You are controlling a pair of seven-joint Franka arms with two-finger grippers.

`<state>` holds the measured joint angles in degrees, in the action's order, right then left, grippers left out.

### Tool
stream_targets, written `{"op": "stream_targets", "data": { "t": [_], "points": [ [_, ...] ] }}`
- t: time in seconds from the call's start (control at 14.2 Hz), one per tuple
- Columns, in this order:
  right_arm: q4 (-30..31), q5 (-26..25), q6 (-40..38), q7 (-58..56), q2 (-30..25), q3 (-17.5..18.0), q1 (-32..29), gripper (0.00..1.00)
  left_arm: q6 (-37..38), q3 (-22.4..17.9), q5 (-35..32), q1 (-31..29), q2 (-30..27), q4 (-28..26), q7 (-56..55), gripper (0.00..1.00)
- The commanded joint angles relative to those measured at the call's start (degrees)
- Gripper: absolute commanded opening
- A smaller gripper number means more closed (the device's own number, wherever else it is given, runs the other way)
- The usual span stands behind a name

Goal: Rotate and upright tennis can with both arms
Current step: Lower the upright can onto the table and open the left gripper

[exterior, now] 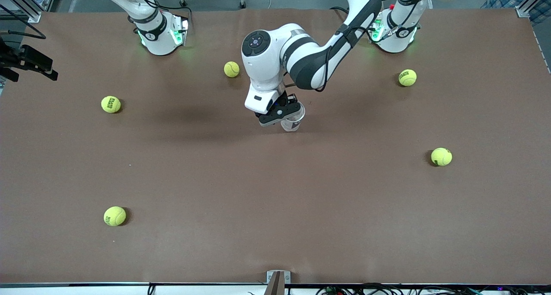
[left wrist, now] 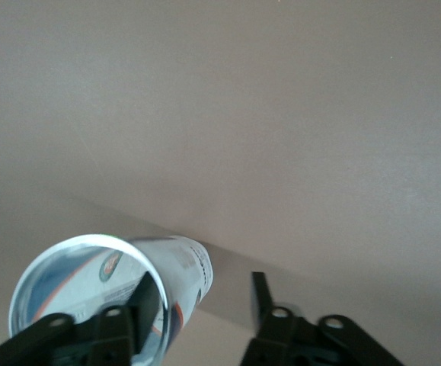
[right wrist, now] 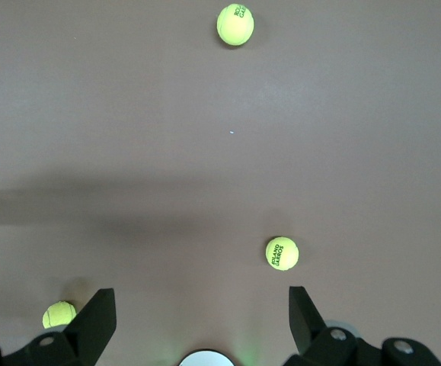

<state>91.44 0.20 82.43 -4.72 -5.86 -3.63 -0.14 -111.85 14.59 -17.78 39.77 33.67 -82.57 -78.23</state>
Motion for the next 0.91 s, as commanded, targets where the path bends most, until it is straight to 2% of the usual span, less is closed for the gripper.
{"op": "stream_targets", "data": {
  "t": [0.0, 0.35, 0.84],
  "points": [
    [2.0, 0.0, 0.8, 0.9, -1.9, -0.3, 0.6, 1.0, 1.6, -0.2, -0.8, 0.7, -0.1, 1.5, -1.2, 0.72],
    [2.0, -0.1, 0.7, 0.9, -1.9, -0.3, 0.6, 1.0, 2.2, 0.1, -0.8, 1.8, -0.3, 1.5, -3.2, 0.72],
    [2.1, 0.0, 0.7, 0.9, -1.9, -0.3, 0.6, 1.0, 8.2, 0.4, -0.3, 3.1, -2.7, 1.5, -3.2, 0.76]
  ]
}}
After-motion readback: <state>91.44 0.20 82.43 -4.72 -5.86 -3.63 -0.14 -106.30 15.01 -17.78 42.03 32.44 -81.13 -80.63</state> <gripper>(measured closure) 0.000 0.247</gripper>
